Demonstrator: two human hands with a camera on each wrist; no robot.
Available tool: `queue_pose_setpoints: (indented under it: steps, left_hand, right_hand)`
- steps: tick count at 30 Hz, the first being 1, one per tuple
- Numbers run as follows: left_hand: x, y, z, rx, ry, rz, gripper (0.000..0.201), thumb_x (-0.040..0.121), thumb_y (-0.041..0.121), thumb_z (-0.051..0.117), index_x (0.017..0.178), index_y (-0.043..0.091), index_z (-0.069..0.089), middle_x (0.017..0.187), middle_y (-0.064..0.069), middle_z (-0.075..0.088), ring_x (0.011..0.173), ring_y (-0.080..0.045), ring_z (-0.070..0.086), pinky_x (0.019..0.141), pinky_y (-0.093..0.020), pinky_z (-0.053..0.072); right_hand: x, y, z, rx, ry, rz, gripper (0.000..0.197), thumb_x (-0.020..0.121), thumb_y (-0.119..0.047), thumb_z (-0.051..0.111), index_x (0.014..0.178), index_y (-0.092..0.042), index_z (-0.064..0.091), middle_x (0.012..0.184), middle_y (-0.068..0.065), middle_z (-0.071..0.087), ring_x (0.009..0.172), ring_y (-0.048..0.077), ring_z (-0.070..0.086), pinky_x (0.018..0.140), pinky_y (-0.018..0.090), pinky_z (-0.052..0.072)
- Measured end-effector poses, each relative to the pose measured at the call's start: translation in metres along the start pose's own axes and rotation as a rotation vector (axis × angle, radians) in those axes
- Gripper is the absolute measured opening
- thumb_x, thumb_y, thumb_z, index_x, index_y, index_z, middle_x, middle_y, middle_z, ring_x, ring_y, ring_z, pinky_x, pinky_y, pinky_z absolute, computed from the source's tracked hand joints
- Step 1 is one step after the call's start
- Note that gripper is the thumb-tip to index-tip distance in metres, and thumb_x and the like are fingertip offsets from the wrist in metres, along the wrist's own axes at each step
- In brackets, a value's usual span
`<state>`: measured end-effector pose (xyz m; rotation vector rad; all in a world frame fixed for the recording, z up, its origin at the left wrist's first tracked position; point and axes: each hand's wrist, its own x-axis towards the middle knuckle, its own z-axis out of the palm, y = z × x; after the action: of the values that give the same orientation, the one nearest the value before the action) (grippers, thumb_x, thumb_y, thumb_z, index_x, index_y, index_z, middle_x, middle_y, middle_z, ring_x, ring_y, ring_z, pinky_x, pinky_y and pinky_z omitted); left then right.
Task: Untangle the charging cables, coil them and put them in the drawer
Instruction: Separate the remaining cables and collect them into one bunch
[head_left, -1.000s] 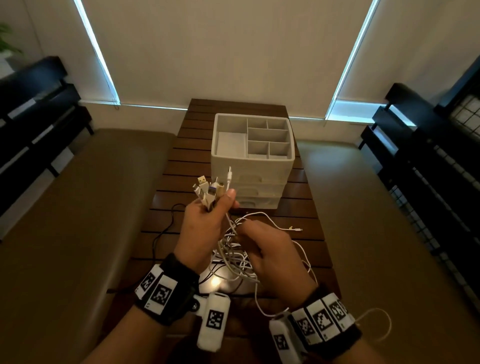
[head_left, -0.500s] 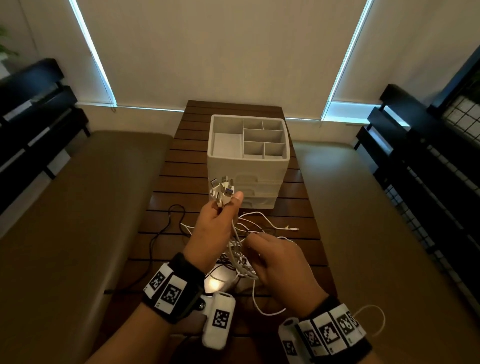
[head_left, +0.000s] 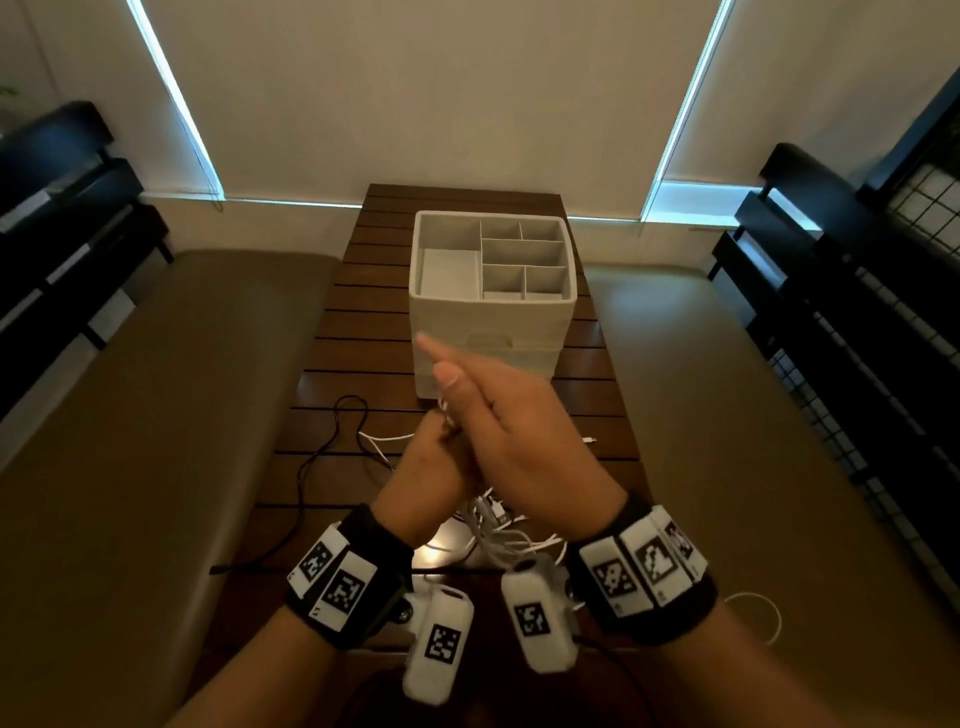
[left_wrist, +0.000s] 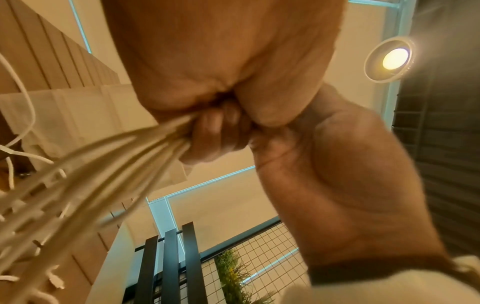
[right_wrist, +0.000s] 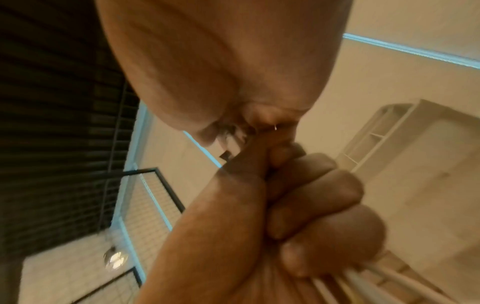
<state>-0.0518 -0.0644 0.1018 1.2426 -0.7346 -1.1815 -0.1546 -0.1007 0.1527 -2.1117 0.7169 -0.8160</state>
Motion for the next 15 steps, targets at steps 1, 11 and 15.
queue_pose_setpoints:
  steps: [1, 11, 15]
  left_hand:
    - [-0.001, 0.002, -0.001, -0.007, 0.009, 0.021, 0.033, 0.111, 0.018, 0.044, 0.084, 0.001, 0.051, 0.062, -0.015, 0.049, 0.054, -0.023, 0.045, 0.046, -0.027, 0.039]
    - [-0.002, 0.025, -0.044, -0.295, -0.096, 0.152, 0.047, 0.105, 0.026, 0.051, 0.063, 0.021, 0.03, 0.052, 0.005, 0.021, 0.04, -0.009, 0.018, 0.038, -0.019, 0.021]
    - [-0.01, 0.023, -0.054, -0.229, -0.099, 0.146, 0.048, 0.107, 0.023, 0.047, 0.062, 0.022, 0.031, 0.051, 0.004, 0.021, 0.04, -0.009, 0.018, 0.039, -0.017, 0.022]
  right_hand:
    - [0.001, 0.002, -0.003, 0.078, 0.033, 0.021, 0.045, 0.111, -0.038, 0.04, 0.154, -0.028, 0.047, 0.139, -0.008, 0.064, 0.124, -0.005, 0.057, 0.105, 0.022, 0.048]
    - [-0.016, 0.05, 0.019, 0.043, -0.458, 0.195, 0.037, 0.091, -0.05, 0.075, 0.114, -0.022, 0.066, 0.096, 0.003, 0.073, 0.082, 0.021, 0.071, 0.075, 0.048, 0.06]
    - [-0.013, 0.059, 0.006, -0.207, -0.527, 0.078, 0.023, 0.095, -0.035, 0.072, 0.079, -0.018, 0.067, 0.071, 0.002, 0.066, 0.063, 0.016, 0.06, 0.058, 0.033, 0.048]
